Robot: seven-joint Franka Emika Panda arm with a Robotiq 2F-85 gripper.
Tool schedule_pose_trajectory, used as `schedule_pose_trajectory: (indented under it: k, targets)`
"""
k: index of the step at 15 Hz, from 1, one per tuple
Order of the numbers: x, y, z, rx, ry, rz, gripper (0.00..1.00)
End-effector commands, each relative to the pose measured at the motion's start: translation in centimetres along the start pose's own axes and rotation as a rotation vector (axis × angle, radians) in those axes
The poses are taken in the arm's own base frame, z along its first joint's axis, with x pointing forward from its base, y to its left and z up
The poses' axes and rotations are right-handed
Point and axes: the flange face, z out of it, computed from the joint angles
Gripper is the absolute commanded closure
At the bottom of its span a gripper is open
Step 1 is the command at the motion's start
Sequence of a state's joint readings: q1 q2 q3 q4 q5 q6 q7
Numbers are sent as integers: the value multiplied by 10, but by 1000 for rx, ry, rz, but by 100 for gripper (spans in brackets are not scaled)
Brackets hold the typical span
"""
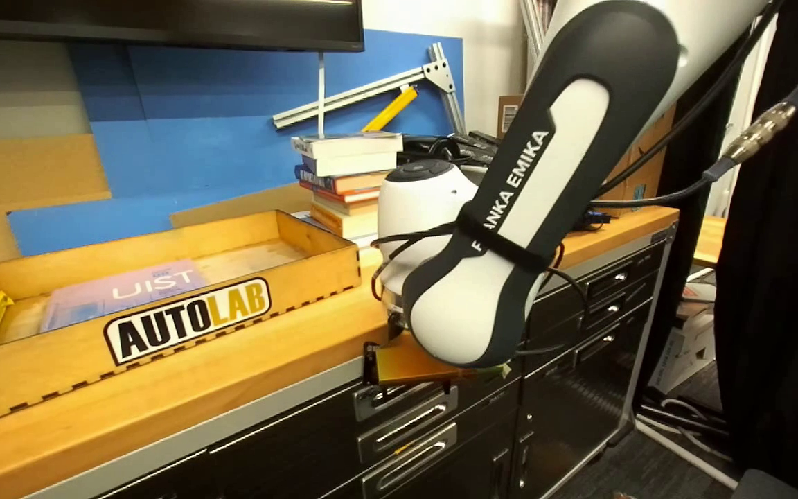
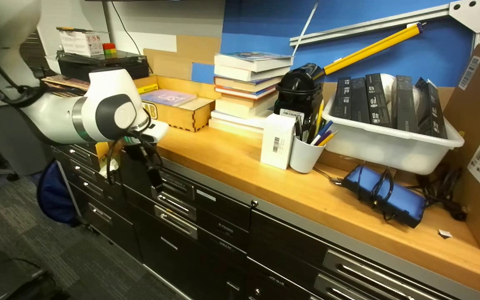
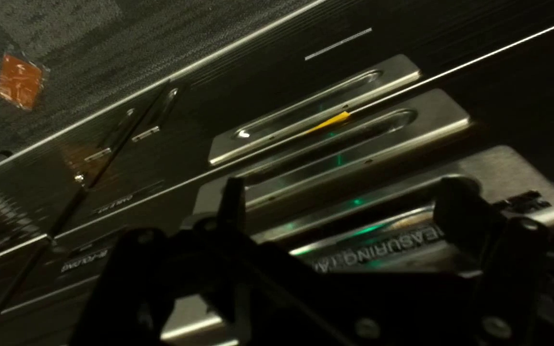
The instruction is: Pick up the blue object from the counter and put it in the open drawer and close it
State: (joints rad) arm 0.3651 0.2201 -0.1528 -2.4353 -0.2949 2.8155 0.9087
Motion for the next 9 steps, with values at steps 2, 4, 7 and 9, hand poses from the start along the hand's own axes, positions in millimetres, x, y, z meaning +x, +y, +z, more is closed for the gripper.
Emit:
schedule_pose_trajectory:
  k: [2, 4, 7, 9]
  targets:
    - [-3, -6, -97, 85, 90, -216, 0]
    - [-8, -22, -138, 133, 92, -315, 0]
    - [-1, -37, -196, 285, 39, -356, 0]
    - [-3, -38, -182, 245, 46, -332, 0]
